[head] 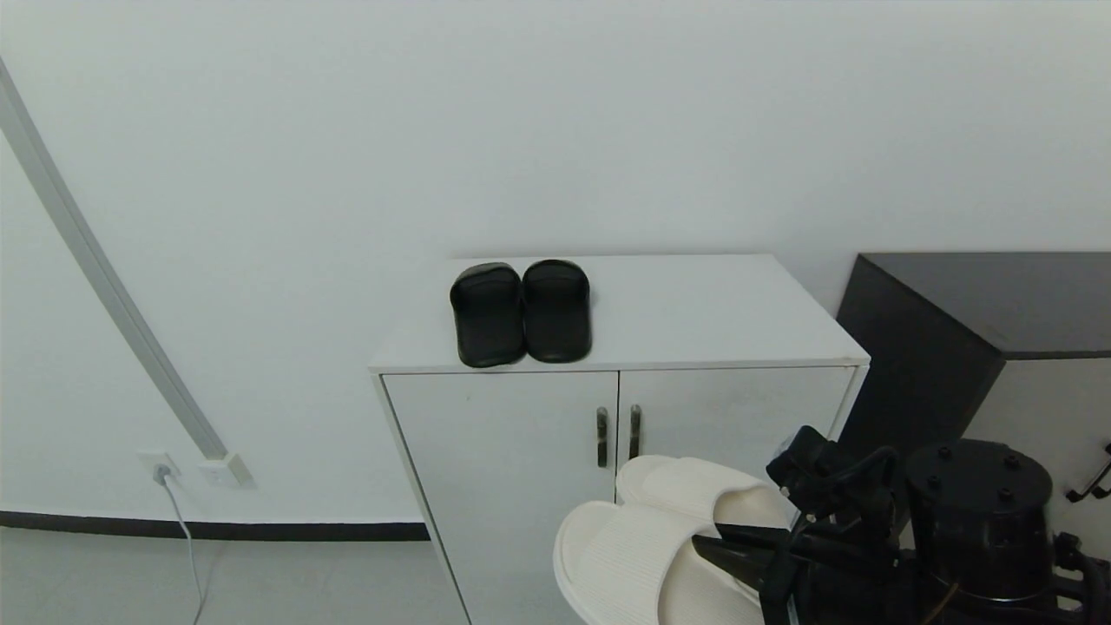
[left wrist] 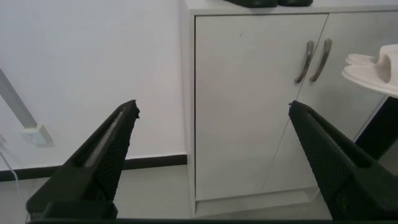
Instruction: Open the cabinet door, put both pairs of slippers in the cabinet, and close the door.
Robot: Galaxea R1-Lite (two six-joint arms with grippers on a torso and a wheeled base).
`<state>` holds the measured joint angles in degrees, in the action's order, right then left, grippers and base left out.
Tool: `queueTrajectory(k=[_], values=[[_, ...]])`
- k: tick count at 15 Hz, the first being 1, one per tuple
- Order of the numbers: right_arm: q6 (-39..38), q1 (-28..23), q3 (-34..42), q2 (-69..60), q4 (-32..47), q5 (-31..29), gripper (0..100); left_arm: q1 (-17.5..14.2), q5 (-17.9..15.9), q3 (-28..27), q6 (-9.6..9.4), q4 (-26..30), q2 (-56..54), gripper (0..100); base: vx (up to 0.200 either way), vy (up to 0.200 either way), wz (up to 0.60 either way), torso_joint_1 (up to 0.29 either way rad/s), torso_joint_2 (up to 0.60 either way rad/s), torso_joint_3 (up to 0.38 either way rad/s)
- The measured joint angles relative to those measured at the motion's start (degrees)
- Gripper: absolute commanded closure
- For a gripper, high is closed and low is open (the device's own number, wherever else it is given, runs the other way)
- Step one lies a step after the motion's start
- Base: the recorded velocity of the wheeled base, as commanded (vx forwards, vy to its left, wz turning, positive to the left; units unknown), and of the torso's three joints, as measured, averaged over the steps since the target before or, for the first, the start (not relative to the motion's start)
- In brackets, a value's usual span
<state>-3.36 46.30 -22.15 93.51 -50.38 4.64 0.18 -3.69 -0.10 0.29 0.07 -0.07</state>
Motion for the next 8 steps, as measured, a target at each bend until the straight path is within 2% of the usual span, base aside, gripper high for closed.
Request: queueTrajectory(k=[8], values=[[0.04, 0.13, 0.41, 0.41, 0.05, -0.07, 100, -0.07, 0.02, 0.00, 0.02, 0.00, 0.00, 0, 0.000, 0.000, 0.00, -0.189, 0.51, 0.320]])
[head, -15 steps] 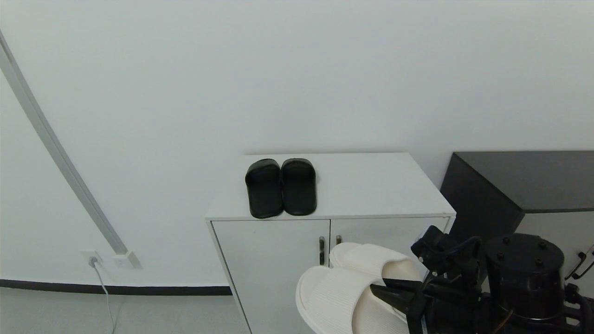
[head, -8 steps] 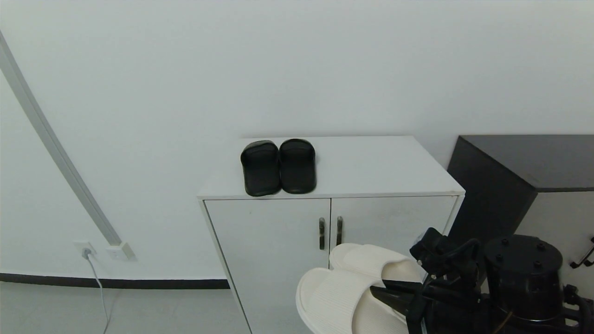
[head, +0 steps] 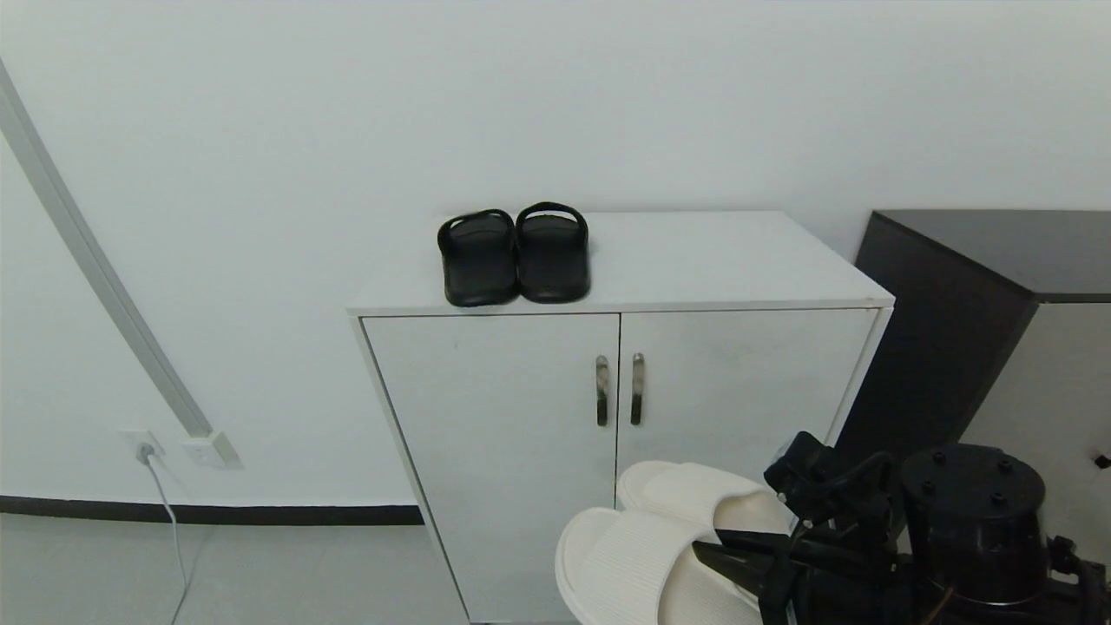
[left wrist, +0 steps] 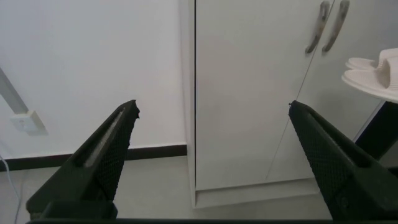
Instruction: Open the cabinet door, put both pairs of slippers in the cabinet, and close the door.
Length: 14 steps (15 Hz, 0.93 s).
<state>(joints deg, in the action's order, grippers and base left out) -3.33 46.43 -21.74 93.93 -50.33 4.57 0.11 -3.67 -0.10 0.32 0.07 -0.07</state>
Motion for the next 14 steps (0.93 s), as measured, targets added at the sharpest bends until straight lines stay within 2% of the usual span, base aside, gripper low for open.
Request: queueTrajectory(k=[7, 14], values=[[1.19, 0.04, 1.67, 0.04, -2.97, -0.20, 100, 0.02, -0.16, 0.00, -0.45, 0.02, 0.00, 0, 0.000, 0.000, 0.00, -0.140, 0.47, 0.334], [1.23, 0.04, 2.72, 0.23, -2.99, 0.02, 100, 0.05, -0.18, -0.01, -0.43, 0.13, 0.17, 0, 0.000, 0.000, 0.00, -0.055, 0.44, 0.373]])
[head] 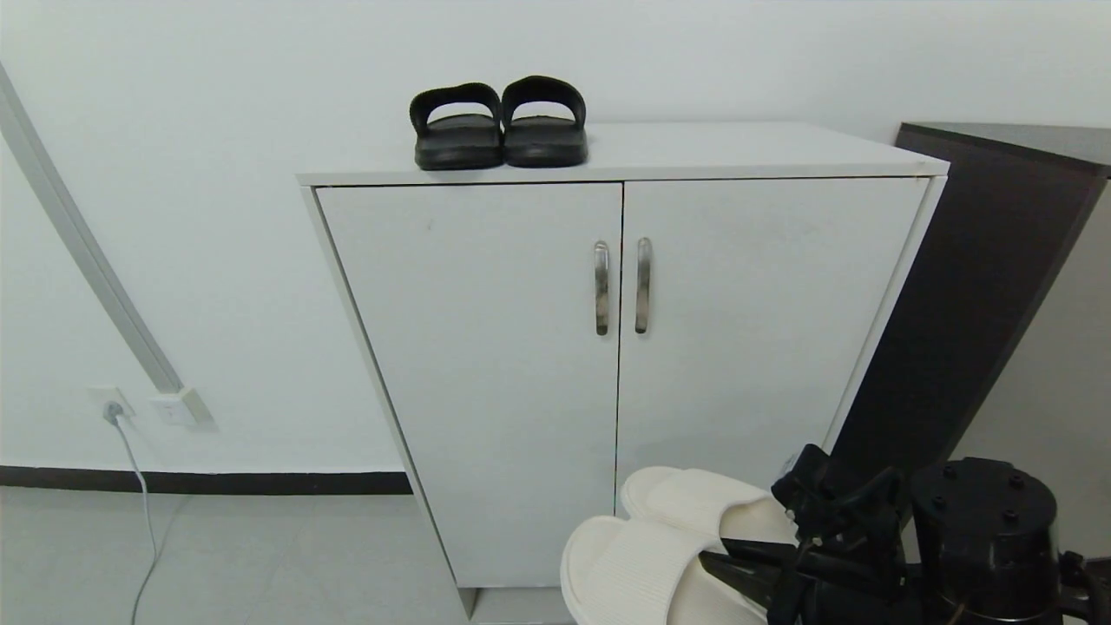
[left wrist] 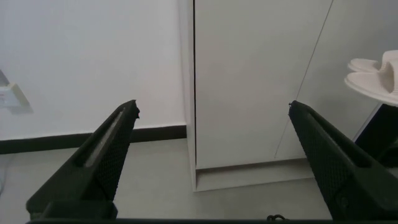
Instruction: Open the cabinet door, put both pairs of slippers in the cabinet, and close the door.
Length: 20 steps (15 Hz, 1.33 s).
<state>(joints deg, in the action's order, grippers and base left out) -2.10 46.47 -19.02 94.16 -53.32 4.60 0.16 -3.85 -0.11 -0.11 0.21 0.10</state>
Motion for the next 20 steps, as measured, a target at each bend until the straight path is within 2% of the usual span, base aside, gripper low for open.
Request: queueTrajectory(k=[3, 6, 7, 9, 11, 13, 17, 20], values=[[0.40, -0.02, 0.17, 0.24, -0.13, -0.06, 100, -0.09, 0.73, -0.16, -0.24, 0.01, 0.43, 0, 0.000, 0.000, 0.00, -0.008, 0.09, 0.094], [2.30, 0.07, 1.02, 0.22, -0.11, -0.17, 100, -0.18, 1.34, -0.55, -1.52, -0.07, 3.54, 0, 0.000, 0.000, 0.00, 0.000, 0.07, 0.060], [2.39, 0.07, 1.18, 0.24, -0.11, -0.17, 100, -0.18, 1.37, -1.71, -0.87, -0.18, 4.56, 0, 0.000, 0.000, 0.00, 0.000, 0.00, 0.000], [2.39, 0.02, 1.18, 0.40, -0.13, 0.00, 100, -0.02, 0.46, -7.72, 2.38, 0.45, 7.47, 0, 0.000, 0.000, 0.00, 0.000, 0.00, 0.000], [2.43, 0.07, 1.13, 0.55, -0.11, 0.02, 100, 0.77, -4.05, -12.40, 3.90, 0.44, 12.82, 0, 0.000, 0.000, 0.00, 0.000, 0.00, 0.000], [2.43, 0.09, 1.13, 0.55, -0.11, 0.02, 100, 1.49, -8.68, -14.41, 4.16, -2.58, 18.88, 0, 0.000, 0.000, 0.00, 0.000, 0.00, 0.000], [2.43, 0.77, 1.29, 0.55, -0.10, 0.00, 100, 2.12, -15.45, -15.43, 1.55, -13.34, 33.02, 0, 0.000, 0.000, 0.00, 0.000, 0.00, 0.000], [2.43, 0.99, 1.29, 0.57, -0.10, -0.02, 100, 4.06, -17.60, -15.59, 0.62, -23.30, 44.17, 0, 0.000, 0.000, 0.00, 0.000, 0.00, 0.000]])
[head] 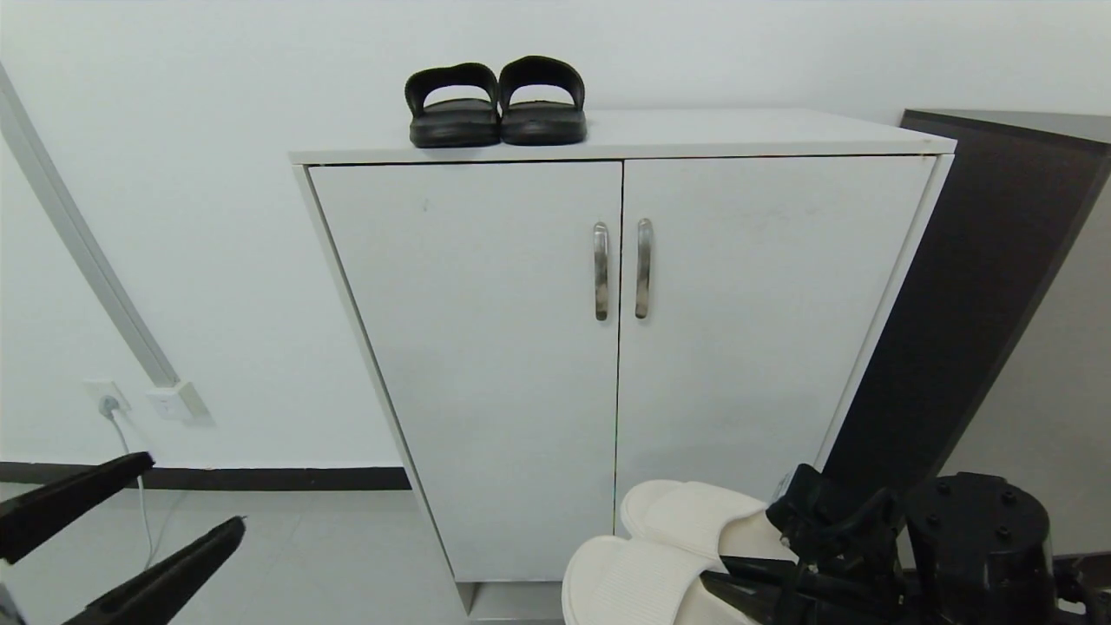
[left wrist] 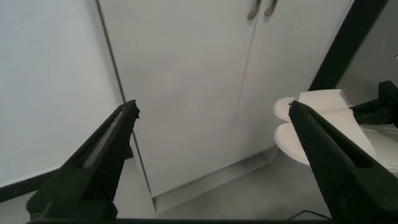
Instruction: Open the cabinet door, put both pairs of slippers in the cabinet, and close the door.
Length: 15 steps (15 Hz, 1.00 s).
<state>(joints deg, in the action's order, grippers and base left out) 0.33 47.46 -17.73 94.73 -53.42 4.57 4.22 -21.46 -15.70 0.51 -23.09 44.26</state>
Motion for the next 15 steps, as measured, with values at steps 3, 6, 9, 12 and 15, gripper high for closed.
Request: queueTrajectory(k=[3, 6, 9, 12, 15], values=[[0.00, 0.59, 0.04, 0.11, 0.05, 0.05, 100, 5.81, -0.33, -0.78, 0.06, -8.50, 9.87, 0, 0.000, 0.000, 0.00, 0.000, 0.00, 0.000], [-0.01, 0.78, 0.06, 0.48, 0.02, 0.07, 100, 13.93, -0.24, -7.03, 1.60, -11.73, 19.08, 0, 0.000, 0.000, 0.00, 0.000, 0.00, 0.000], [-0.06, 0.77, 0.06, 0.79, 0.00, 0.11, 100, 21.11, -0.05, -15.56, 5.07, -15.73, 27.70, 0, 0.000, 0.000, 0.00, 0.000, 0.00, 0.000], [-0.22, 0.69, 0.17, 1.24, 0.00, 0.18, 100, 27.67, 1.67, -25.28, 8.51, -16.79, 35.54, 0, 0.000, 0.000, 0.00, 0.000, 0.00, 0.000], [-0.33, 0.61, 0.10, 1.85, -0.01, 0.24, 100, 33.40, 3.25, -33.61, 11.50, -16.81, 42.56, 0, 0.000, 0.000, 0.00, 0.000, 0.00, 0.000]])
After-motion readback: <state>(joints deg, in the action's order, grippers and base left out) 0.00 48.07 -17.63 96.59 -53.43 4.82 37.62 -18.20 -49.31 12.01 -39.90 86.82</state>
